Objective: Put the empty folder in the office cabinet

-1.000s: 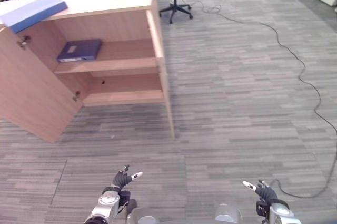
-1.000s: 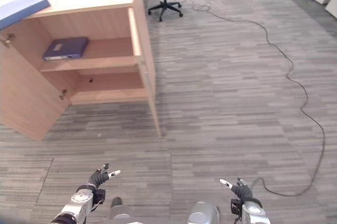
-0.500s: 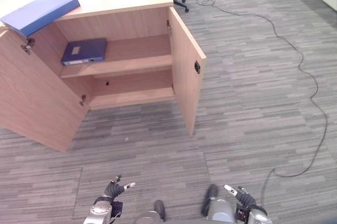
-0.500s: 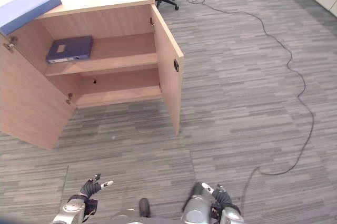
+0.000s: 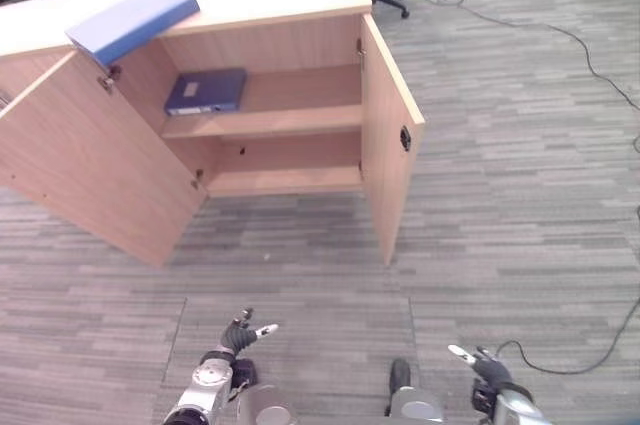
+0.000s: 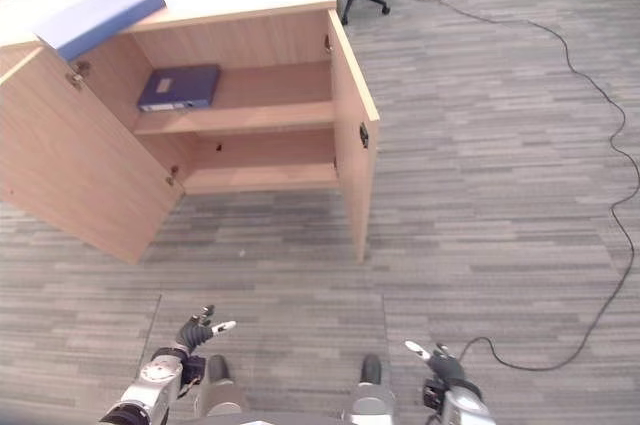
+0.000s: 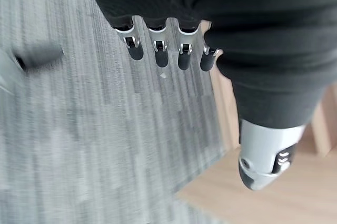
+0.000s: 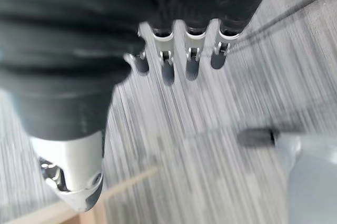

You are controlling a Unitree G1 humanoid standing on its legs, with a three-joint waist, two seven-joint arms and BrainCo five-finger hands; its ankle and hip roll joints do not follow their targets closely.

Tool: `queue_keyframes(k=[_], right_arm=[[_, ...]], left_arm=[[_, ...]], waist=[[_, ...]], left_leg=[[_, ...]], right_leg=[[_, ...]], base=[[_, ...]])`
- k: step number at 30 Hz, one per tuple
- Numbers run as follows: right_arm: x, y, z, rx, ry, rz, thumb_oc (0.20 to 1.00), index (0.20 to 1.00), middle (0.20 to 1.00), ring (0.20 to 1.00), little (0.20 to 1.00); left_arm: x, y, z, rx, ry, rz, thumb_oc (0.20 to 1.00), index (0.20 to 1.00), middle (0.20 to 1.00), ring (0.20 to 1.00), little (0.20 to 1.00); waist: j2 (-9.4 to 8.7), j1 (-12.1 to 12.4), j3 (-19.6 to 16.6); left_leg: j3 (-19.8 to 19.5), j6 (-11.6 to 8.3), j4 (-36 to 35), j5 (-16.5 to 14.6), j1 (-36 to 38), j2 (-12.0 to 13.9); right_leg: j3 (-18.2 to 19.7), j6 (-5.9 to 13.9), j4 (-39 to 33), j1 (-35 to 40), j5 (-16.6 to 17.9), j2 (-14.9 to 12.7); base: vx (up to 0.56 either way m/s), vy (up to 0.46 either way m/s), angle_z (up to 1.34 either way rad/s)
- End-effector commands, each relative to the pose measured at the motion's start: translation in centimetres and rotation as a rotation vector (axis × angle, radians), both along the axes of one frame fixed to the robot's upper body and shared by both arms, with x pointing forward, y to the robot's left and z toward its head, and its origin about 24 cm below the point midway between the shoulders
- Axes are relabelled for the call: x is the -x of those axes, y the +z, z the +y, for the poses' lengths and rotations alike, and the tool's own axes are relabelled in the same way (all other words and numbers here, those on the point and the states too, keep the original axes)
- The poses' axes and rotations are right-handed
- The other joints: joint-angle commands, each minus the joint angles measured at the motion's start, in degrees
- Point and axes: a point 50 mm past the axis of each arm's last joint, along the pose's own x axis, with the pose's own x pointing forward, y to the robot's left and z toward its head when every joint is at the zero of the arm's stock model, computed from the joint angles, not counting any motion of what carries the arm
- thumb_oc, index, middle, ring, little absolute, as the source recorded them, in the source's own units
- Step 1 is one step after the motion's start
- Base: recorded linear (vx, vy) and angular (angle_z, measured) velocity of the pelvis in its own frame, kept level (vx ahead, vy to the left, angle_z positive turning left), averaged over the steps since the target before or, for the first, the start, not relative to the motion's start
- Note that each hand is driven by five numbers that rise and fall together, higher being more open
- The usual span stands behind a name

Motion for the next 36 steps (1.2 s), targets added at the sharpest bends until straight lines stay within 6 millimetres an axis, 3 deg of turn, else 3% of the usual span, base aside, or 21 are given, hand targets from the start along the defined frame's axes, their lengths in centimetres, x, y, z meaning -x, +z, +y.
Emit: queue_keyframes(k=[1, 2, 3, 5, 7, 9, 11, 12, 13, 14, 15, 16, 17, 18, 19, 22, 23, 28, 36], right_arm=[[-1.7, -0.4, 2.3, -0.047, 0.077, -0.024, 1.000, 1.000, 1.000, 1.000, 1.000], [-1.7, -0.4, 2.2, -0.045, 0.077, -0.023, 1.000, 1.000, 1.000, 1.000, 1.000], [-1.9, -0.4, 2.3, -0.049, 0.073, -0.023, 1.000, 1.000, 1.000, 1.000, 1.000], [-1.7, -0.5, 2.4, -0.056, 0.067, -0.016, 1.000, 1.000, 1.000, 1.000, 1.000], [-0.9, -0.9, 2.5, -0.067, 0.049, 0.014, 1.000, 1.000, 1.000, 1.000, 1.000], [-1.1, -1.2, 3.2, -0.085, 0.054, 0.023, 1.000, 1.000, 1.000, 1.000, 1.000], [-2.4, -1.1, 3.9, -0.109, 0.021, -0.020, 1.000, 1.000, 1.000, 1.000, 1.000], [-4.1, -0.7, 4.8, -0.122, 0.050, -0.058, 1.000, 1.000, 1.000, 1.000, 1.000], [-4.7, -0.5, 5.0, -0.121, 0.070, -0.070, 1.000, 1.000, 1.000, 1.000, 1.000], [-4.9, -0.5, 5.2, -0.125, 0.085, -0.076, 1.000, 1.000, 1.000, 1.000, 1.000], [-5.1, -0.4, 5.5, -0.131, 0.098, -0.086, 1.000, 1.000, 1.000, 1.000, 1.000], [-5.3, -0.3, 5.7, -0.140, 0.106, -0.105, 1.000, 1.000, 1.000, 1.000, 1.000], [-4.8, -0.5, 5.7, -0.140, 0.101, -0.095, 1.000, 1.000, 1.000, 1.000, 1.000], [-4.8, -0.5, 5.7, -0.140, 0.101, -0.095, 1.000, 1.000, 1.000, 1.000, 1.000], [-3.8, -1.0, 6.1, -0.152, 0.092, -0.064, 1.000, 1.000, 1.000, 1.000, 1.000], [-3.5, -1.1, 6.0, -0.156, 0.071, -0.058, 1.000, 1.000, 1.000, 1.000, 1.000], [-2.8, -1.3, 5.5, -0.154, 0.042, -0.042, 1.000, 1.000, 1.000, 1.000, 1.000], [-1.8, -1.6, 5.1, -0.140, 0.043, 0.003, 1.000, 1.000, 1.000, 1.000, 1.000], [-0.8, -1.9, 4.8, -0.138, 0.056, 0.035, 1.000, 1.000, 1.000, 1.000, 1.000]], left_arm=[[-0.7, 1.5, 3.1, -0.058, 0.072, -0.089, 1.000, 1.000, 1.000, 1.000, 1.000], [-0.7, 1.5, 3.2, -0.052, 0.085, -0.093, 1.000, 1.000, 1.000, 1.000, 1.000], [-0.8, 1.3, 3.3, -0.053, 0.102, -0.084, 1.000, 1.000, 1.000, 1.000, 1.000], [-0.8, 1.3, 3.3, -0.054, 0.097, -0.082, 1.000, 1.000, 1.000, 1.000, 1.000], [-0.7, 1.1, 3.2, -0.059, 0.079, -0.069, 1.000, 1.000, 1.000, 1.000, 1.000], [-0.5, 1.1, 3.6, -0.077, 0.071, -0.055, 1.000, 1.000, 1.000, 1.000, 1.000], [-1.2, 1.5, 4.1, -0.092, 0.072, -0.074, 1.000, 1.000, 1.000, 1.000, 1.000], [-1.2, 1.7, 5.0, -0.106, 0.091, -0.073, 1.000, 1.000, 1.000, 1.000, 1.000], [-1.1, 1.9, 5.4, -0.116, 0.095, -0.072, 1.000, 1.000, 1.000, 1.000, 1.000], [-0.9, 1.9, 5.7, -0.117, 0.094, -0.068, 1.000, 1.000, 1.000, 1.000, 1.000], [-0.6, 1.8, 5.9, -0.116, 0.094, -0.061, 1.000, 1.000, 1.000, 1.000, 1.000], [-0.2, 1.8, 6.3, -0.117, 0.105, -0.057, 1.000, 1.000, 1.000, 1.000, 1.000], [0.5, 1.4, 6.2, -0.107, 0.124, -0.032, 1.000, 1.000, 1.000, 1.000, 1.000], [0.5, 1.4, 6.2, -0.106, 0.124, -0.032, 1.000, 1.000, 1.000, 1.000, 1.000], [1.4, 0.7, 5.7, -0.079, 0.153, -0.006, 1.000, 1.000, 1.000, 1.000, 1.000], [1.1, 0.6, 4.8, -0.056, 0.147, -0.014, 1.000, 1.000, 1.000, 1.000, 1.000], [0.5, 0.7, 4.0, -0.045, 0.114, -0.030, 1.000, 1.000, 1.000, 1.000, 1.000], [0.1, 0.8, 2.9, -0.038, 0.067, -0.046, 1.000, 1.000, 1.000, 1.000, 1.000], [0.5, 0.7, 3.2, -0.041, 0.080, -0.039, 1.000, 1.000, 1.000, 1.000, 1.000]], waist=[[-1.28, 3.17, 0.13], [-1.16, 3.16, 0.02], [-1.49, 2.90, 0.01], [-1.83, 2.67, -0.10], [-2.52, 2.95, -0.72], [-3.59, 3.24, -0.66], [-4.62, 3.68, -0.10], [-3.93, 4.70, 1.14], [-3.29, 5.46, 1.54], [-3.21, 5.86, 1.67], [-3.30, 5.93, 1.90], [-2.84, 6.19, 2.27], [-2.58, 6.50, 2.17], [-2.55, 6.49, 2.11], [-2.48, 6.28, 1.93], [-2.16, 5.09, 1.93], [-2.31, 3.91, 2.21], [-1.81, 3.36, 1.34], [-2.04, 3.29, 0.55]], left_leg=[[-14.51, 0.81, 0.78, 6.86, -0.01, -6.78], [-18.58, 0.81, 1.32, 7.20, -0.99, -7.15], [-20.36, 0.81, 2.60, 5.78, -2.17, -7.18], [-18.33, 0.81, 3.80, 4.26, -2.28, -7.06], [-15.48, 0.81, 6.48, -0.11, -2.83, -8.19], [-15.40, 0.81, 7.75, -4.06, -2.45, -10.07], [-13.17, 1.13, 8.15, -5.61, -2.83, -11.52], [-8.75, 2.82, 6.80, -5.83, -1.76, -12.65], [-6.58, 3.88, 6.10, -5.59, -1.57, -13.71], [-5.24, 4.53, 5.73, -5.56, -1.46, -14.83], [-4.39, 5.71, 5.26, -5.17, -1.33, -16.63], [-3.75, 7.72, 3.16, -4.49, -0.37, -19.36], [-3.18, 9.24, 1.11, -4.12, 1.06, -21.82], [-3.19, 9.24, 1.09, -3.99, 0.93, -21.78], [-2.28, 10.50, 0.07, -4.67, 2.51, -24.64], [-3.39, 10.90, -0.25, -4.93, 3.08, -25.82], [-4.02, 11.54, -0.27, -5.16, 3.33, -27.13], [-3.10, 11.43, -0.52, -5.87, 4.00, -27.21], [-3.08, 10.70, -0.52, -6.29, 6.08, -26.58]], right_leg=[[4.98, 7.26, 0.78, 2.93, -4.45, -7.73], [5.87, 7.81, 1.42, 3.21, -4.77, -8.84], [7.67, 8.93, 2.09, 3.80, -5.09, -11.67], [8.26, 9.56, 2.38, 3.91, -5.03, -13.02], [8.85, 9.60, 1.80, 4.26, -2.78, -15.42], [9.82, 9.60, 1.74, 2.71, 2.78, -17.34], [10.12, 9.60, 0.46, -0.48, 12.20, -19.05], [5.00, 9.60, 1.36, -5.08, 14.17, -19.60], [-0.01, 9.47, 3.14, -6.36, 12.13, -19.39], [-3.10, 9.22, 4.02, -5.76, 9.82, -18.25], [-3.65, 8.52, 5.88, -5.12, 7.19, -15.94], [-0.19, 7.00, 8.75, -4.89, 0.48, -9.67], [0.27, 4.71, 8.61, -3.64, -3.33, -3.07], [0.25, 4.67, 8.42, -3.69, -3.12, -3.01], [-0.43, 2.11, 7.26, -3.29, -6.03, 3.12], [2.81, 2.58, 6.02, -4.94, -4.92, 3.79], [7.89, 2.41, 2.78, -4.10, -3.19, 3.97], [7.03, 3.07, -2.79, -1.67, -0.24, 3.07], [6.48, 2.86, -3.72, 0.62, -0.85, 3.22]], base=[[0.19, 0.439, -0.13], [0.26, 0.752, -0.16], [0.13, 0.647, -0.04], [0.07, 0.406, -0.01], [0.10, 0.366, -0.03], [0.08, 0.355, 0.15], [-0.09, 0.449, -0.26], [-0.24, 0.666, -0.55], [-0.24, 0.758, -1.21], [-0.14, 0.604, -1.47], [-0.11, 0.736, -1.16], [-0.08, 0.782, -0.41], [-0.06, 0.566, -0.11], [0.00, 0.472, -0.19], [0.04, 0.268, -0.12], [0.07, 0.125, -0.03], [0.06, 0.027, 0.17], [0.07, -0.038, 0.03], [0.07, -0.076, -0.05]])
